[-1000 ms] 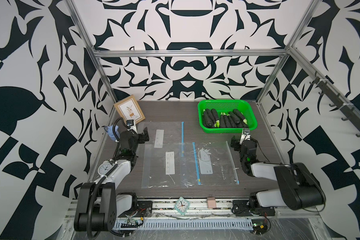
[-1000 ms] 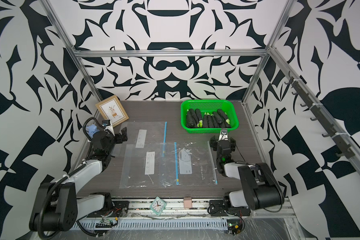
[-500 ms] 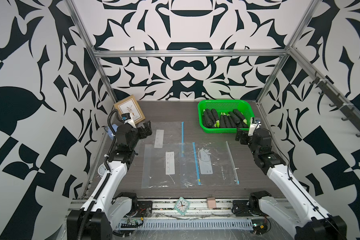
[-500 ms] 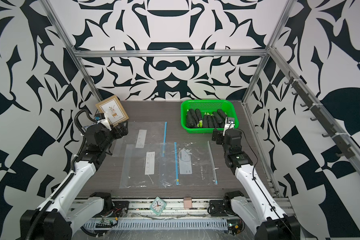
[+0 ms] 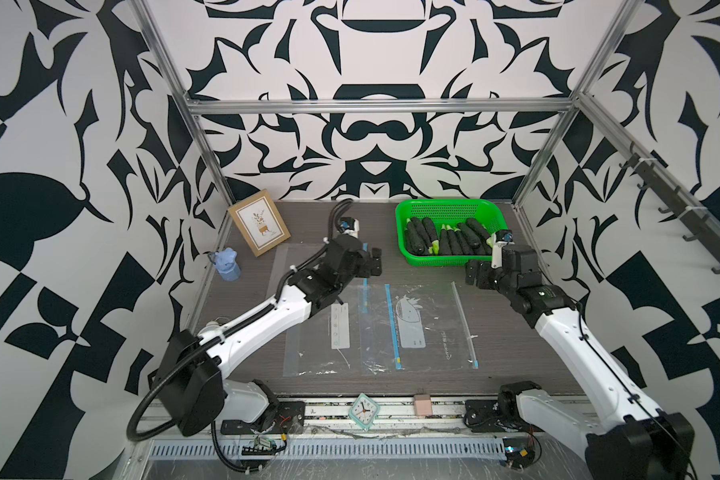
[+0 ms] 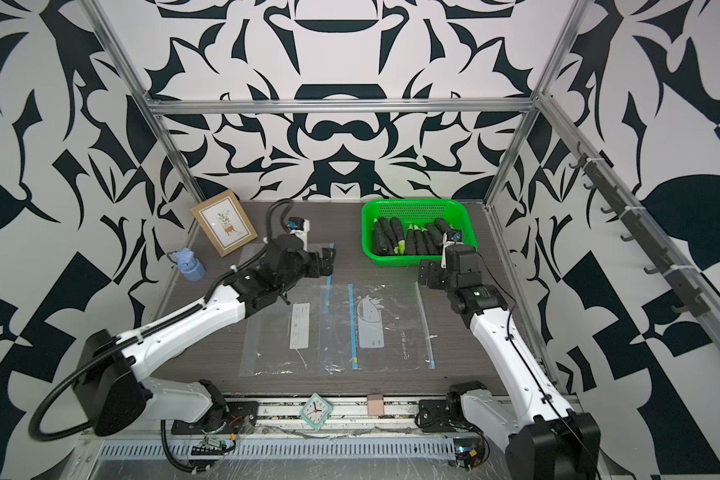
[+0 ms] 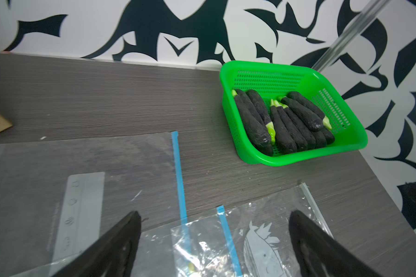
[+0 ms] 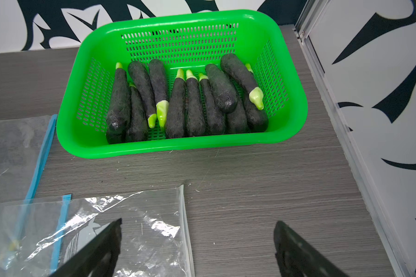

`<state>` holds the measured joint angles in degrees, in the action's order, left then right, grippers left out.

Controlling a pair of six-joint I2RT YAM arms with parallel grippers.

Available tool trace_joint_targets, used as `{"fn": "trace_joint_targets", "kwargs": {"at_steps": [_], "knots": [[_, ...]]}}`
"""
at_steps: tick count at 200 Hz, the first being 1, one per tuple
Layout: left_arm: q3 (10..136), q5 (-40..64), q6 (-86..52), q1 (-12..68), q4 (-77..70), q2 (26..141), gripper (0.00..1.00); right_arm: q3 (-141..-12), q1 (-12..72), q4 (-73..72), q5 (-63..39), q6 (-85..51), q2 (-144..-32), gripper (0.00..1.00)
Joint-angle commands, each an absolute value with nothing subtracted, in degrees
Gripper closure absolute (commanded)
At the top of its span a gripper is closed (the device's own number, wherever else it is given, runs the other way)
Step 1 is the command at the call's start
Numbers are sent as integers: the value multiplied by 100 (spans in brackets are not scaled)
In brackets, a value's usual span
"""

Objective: Place the eggplant in a zip-top bag and seal the zipper
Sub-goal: Pick up the zipper food storage bag at the center of the board.

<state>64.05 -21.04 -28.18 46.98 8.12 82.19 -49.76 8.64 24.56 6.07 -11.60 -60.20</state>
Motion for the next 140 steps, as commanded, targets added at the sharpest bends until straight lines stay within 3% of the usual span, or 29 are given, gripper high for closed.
{"fn": "trace_joint_targets", "kwargs": {"at_steps": [1, 54, 104, 140], "knots": [[7067, -2725, -3333, 5262, 1633, 8806, 0, -5420, 845, 2910, 770, -1290, -6229, 1], [8723, -2327, -3857, 6214, 2640, 10418, 3, -5853, 89, 3312, 190, -1477, -6682, 4], [10002, -1744, -3949, 6381, 3440, 11571, 6, -5854, -1151, 3360, -1048, -1742, -6879, 8], [11220, -1484, -3935, 6457, 4356, 12517, 9, -5509, -1385, 3237, -1207, -1831, -6908, 13]]}}
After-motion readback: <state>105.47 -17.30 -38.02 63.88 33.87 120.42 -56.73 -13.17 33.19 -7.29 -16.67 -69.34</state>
